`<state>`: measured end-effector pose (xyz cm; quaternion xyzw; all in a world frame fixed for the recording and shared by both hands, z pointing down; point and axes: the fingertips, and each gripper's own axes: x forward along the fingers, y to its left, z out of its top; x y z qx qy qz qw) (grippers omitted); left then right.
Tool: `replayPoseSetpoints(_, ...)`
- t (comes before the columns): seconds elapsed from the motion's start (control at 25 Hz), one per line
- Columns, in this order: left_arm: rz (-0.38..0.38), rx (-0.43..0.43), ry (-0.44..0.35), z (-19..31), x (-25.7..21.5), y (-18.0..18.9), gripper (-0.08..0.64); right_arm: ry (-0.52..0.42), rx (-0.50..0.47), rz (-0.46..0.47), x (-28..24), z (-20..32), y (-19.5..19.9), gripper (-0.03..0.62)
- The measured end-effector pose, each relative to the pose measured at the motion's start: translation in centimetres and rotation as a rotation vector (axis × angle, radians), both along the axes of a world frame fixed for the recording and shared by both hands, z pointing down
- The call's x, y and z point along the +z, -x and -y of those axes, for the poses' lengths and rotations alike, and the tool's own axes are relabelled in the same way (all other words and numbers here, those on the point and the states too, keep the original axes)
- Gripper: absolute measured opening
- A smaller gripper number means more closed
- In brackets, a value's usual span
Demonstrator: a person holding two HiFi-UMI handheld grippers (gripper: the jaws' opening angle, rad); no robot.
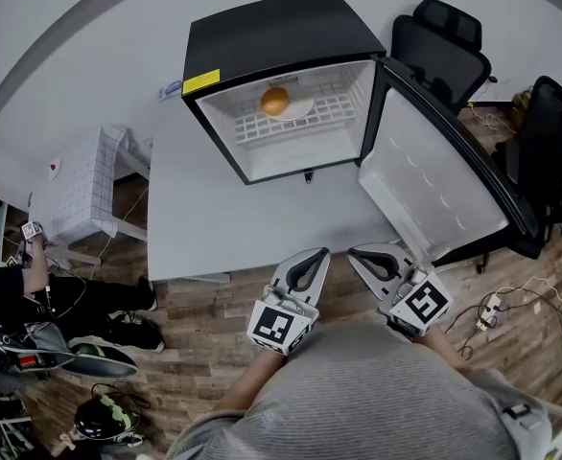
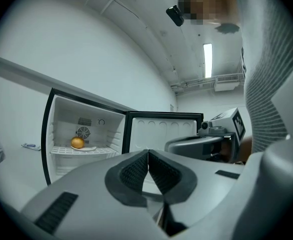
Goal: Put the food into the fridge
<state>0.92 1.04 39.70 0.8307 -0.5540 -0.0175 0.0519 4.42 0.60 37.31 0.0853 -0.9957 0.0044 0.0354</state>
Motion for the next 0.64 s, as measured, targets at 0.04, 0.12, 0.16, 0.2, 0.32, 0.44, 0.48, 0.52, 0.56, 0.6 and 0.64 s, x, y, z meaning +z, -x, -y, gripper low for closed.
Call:
replayPoseSetpoints(0.04, 0.002, 0.000, 0.002, 0.1, 0.1, 0.1, 0.011, 0.003, -0.002, -0.012, 0.2, 0.0, 0.0, 0.012)
replayPoseSetpoints(0.12, 0.011, -0.002, 0.007, 0.1, 0.3, 0.3, 0.011, 0.006, -0.002, -0.025, 0.4, 0.1, 0.2, 0.012)
replayPoseSetpoints(0.16, 0.014, -0.005, 0.009, 0.2, 0.4, 0.4, 0.011, 0.005, 0.004, -0.032, 0.6, 0.2, 0.2, 0.012)
replayPoseSetpoints(0.2, 0.016, -0.006, 0.009, 0.2, 0.4, 0.5, 0.011, 0.004, 0.012, -0.040, 0.9, 0.4, 0.1, 0.012)
replayPoseSetpoints(0.32, 0.020, -0.004, 0.006, 0.4, 0.0, 0.6, 0.011, 0.006, 0.024, -0.047, 1.2, 0.7, 0.3, 0.012)
replayPoseSetpoints(0.44, 0.022, -0.001, 0.008, 0.6, 0.1, 0.8, 0.011, 0.014, 0.021, -0.044, 1.1, 0.7, 0.7, 0.012)
replayPoseSetpoints(0.48, 0.023, 0.000, 0.007, 0.6, 0.2, 1.0, 0.011, 0.012, 0.019, -0.040, 1.0, 0.7, 0.9, 0.012)
replayPoseSetpoints(0.52, 0.023, -0.002, 0.010, 0.6, 0.4, 1.2, 0.011, 0.009, 0.017, -0.038, 0.9, 0.7, 1.1, 0.012)
replayPoseSetpoints(0.56, 0.024, -0.003, 0.014, 0.6, 0.6, 1.4, 0.011, 0.007, 0.018, -0.039, 0.9, 0.7, 1.2, 0.012)
replayPoseSetpoints(0.6, 0.024, -0.005, 0.017, 0.6, 0.8, 1.6, 0.011, 0.005, 0.019, -0.041, 1.0, 0.8, 1.3, 0.012)
replayPoseSetpoints(0.64, 0.024, -0.006, 0.020, 0.6, 0.9, 1.8, 0.011, 0.003, 0.020, -0.043, 1.0, 0.8, 1.4, 0.012)
